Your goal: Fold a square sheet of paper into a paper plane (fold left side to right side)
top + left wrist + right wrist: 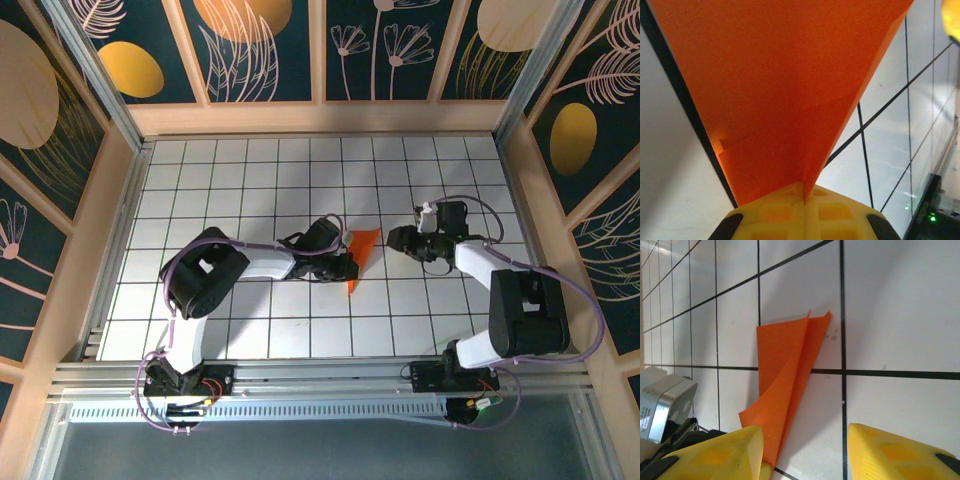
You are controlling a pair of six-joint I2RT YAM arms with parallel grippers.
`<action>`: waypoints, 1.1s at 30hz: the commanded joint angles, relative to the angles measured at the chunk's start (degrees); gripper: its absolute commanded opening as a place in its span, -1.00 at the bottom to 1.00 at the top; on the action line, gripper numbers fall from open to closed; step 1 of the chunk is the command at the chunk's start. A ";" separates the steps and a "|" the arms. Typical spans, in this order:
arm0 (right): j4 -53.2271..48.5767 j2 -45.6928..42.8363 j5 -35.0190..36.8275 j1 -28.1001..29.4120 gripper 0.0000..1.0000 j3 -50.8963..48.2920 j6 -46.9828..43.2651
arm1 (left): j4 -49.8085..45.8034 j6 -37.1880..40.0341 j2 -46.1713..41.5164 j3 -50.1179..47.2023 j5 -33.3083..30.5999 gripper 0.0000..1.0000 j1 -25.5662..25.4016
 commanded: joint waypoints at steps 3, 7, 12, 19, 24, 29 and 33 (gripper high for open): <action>4.55 0.00 -1.63 2.25 -0.04 -2.24 2.99 | 10.89 -6.77 0.92 -3.36 4.61 -1.00 1.02; 6.67 0.84 -1.89 3.96 -0.06 -2.86 4.47 | 17.06 -10.42 1.21 -6.36 5.86 -1.00 1.61; 9.36 1.49 -1.23 6.13 -0.07 -3.26 6.53 | 20.77 -12.30 0.95 -8.53 6.02 -1.00 2.09; 11.64 2.92 -0.35 7.73 -0.07 -2.91 8.84 | 25.65 -14.79 1.38 -10.52 6.62 -1.00 2.18; 12.46 4.33 0.04 8.75 -0.06 -2.38 9.70 | 27.38 -15.69 2.03 -10.75 7.37 -1.00 2.31; 13.56 5.50 0.22 9.59 -0.07 -2.20 10.43 | 28.16 -16.09 2.42 -11.05 7.41 -1.00 2.27; 14.17 6.48 0.39 10.26 -0.09 -1.98 10.79 | 28.56 -16.42 2.70 -11.19 7.35 -1.00 2.34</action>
